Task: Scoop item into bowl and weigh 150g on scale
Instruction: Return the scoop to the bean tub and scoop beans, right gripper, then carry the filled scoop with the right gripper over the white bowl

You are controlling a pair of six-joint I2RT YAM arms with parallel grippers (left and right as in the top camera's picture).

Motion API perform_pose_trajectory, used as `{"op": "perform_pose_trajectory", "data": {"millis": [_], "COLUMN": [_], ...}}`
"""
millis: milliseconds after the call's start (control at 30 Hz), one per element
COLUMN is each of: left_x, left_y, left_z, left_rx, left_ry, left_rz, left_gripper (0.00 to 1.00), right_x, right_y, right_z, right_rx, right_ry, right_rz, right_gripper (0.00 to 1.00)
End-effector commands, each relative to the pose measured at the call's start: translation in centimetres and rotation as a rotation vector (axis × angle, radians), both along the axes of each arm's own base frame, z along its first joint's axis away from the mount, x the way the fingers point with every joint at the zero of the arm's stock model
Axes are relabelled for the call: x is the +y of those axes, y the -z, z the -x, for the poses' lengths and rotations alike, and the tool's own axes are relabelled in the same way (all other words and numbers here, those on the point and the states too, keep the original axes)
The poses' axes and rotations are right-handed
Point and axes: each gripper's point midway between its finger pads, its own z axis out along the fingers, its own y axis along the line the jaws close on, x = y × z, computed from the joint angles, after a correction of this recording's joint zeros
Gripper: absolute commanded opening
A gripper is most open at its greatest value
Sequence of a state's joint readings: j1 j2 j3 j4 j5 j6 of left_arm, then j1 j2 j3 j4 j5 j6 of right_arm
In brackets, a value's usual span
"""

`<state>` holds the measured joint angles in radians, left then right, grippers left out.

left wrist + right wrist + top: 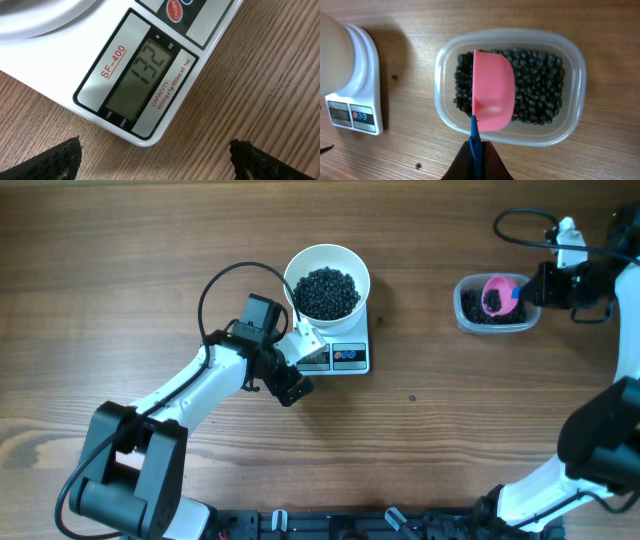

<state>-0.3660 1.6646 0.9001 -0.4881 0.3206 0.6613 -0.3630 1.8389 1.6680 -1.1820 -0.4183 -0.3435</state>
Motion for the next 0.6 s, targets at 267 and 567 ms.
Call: {"op": "perform_pose_trajectory", "data": {"millis": [267, 567], "left_x": [-0.2, -0.2], "left_y": [0.3, 0.3], "left_z": [0.3, 0.3], "left_rx": [0.009, 0.009], "left_ry": [0.021, 0.021], "left_rz": [0.011, 0.011], "left_gripper": [1.00, 1.00], "right_x": [9.6, 24.0], "right_y": [-11.0, -11.3], "right_z": [-1.5, -1.9], "right_rx": [-0.456, -0.503], "right_ry": [-0.344, -0.628], "right_rz": [-0.186, -0.279], "right_gripper": [0.04, 0.04]}}
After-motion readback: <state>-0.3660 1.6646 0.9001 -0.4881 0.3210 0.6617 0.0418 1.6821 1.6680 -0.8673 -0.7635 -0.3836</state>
